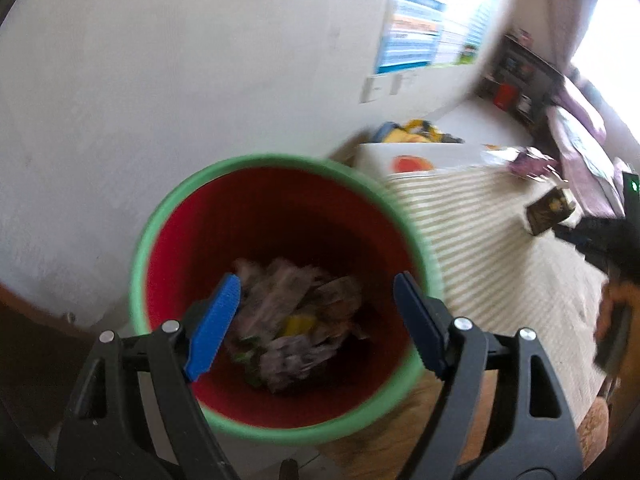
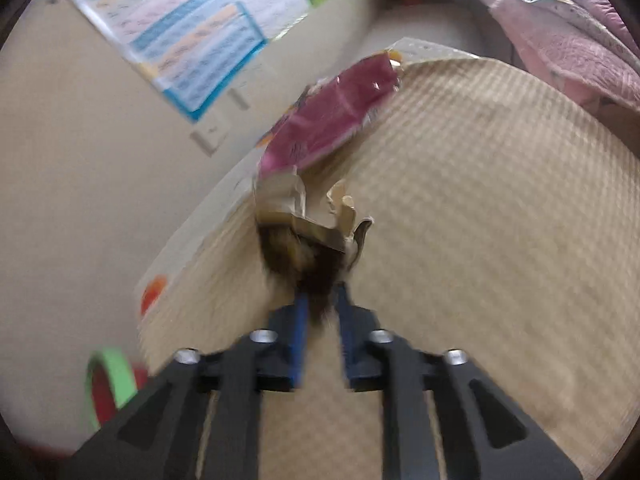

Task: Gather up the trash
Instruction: 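Move both open tools back to the table toward the pink bag and brown box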

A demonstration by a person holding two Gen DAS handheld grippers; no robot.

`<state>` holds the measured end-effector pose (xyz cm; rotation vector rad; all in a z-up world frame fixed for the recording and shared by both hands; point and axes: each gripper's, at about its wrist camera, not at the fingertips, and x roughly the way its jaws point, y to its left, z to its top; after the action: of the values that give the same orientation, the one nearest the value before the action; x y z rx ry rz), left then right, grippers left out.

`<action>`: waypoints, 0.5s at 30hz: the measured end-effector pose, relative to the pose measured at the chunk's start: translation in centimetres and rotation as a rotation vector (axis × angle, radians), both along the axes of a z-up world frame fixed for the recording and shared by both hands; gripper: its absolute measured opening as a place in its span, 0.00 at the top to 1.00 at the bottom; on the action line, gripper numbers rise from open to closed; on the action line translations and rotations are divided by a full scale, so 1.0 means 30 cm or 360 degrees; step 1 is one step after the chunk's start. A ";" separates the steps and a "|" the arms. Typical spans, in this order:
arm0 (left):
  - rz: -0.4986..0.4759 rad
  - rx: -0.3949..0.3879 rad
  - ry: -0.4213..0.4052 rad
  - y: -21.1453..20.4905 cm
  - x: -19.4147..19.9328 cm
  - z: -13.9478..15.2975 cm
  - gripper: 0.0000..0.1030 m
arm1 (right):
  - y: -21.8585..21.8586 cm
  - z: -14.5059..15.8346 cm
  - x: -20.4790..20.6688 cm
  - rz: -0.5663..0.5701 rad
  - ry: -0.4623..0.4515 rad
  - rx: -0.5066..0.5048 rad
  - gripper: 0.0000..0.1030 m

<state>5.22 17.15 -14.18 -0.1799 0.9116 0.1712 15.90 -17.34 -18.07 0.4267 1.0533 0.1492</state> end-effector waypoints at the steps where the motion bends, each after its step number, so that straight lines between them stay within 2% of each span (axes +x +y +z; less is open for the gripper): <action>1: -0.0065 0.0018 -0.0010 -0.049 0.026 0.008 0.26 | -0.034 -0.002 -0.061 0.0002 0.0009 0.0035 0.94; 3: -0.0168 0.0037 -0.0013 -0.135 0.081 0.020 0.26 | -0.098 -0.001 -0.157 -0.0014 -0.0002 0.0127 0.94; 6: -0.0346 0.0105 -0.0109 -0.292 0.189 0.069 0.26 | -0.164 0.007 -0.295 -0.0043 -0.0075 0.0045 0.89; 7: -0.0392 0.0122 -0.0140 -0.336 0.224 0.085 0.26 | -0.171 0.001 -0.321 -0.0051 -0.0088 0.0015 0.79; 9: -0.0498 0.0136 -0.0183 -0.449 0.334 0.112 0.22 | -0.209 -0.028 -0.392 -0.0086 -0.0125 0.0013 0.65; 12: -0.0631 0.0167 -0.0225 -0.607 0.492 0.131 0.19 | -0.252 -0.058 -0.420 -0.0125 -0.0164 0.0069 0.65; 15: -0.0797 0.0250 -0.0186 -0.767 0.653 0.099 0.17 | -0.300 -0.061 -0.416 -0.0136 -0.0217 0.0129 0.53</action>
<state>24.81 -5.85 -11.23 0.1843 0.7978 -0.2304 3.42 -26.33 -19.90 0.5270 0.8957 0.1433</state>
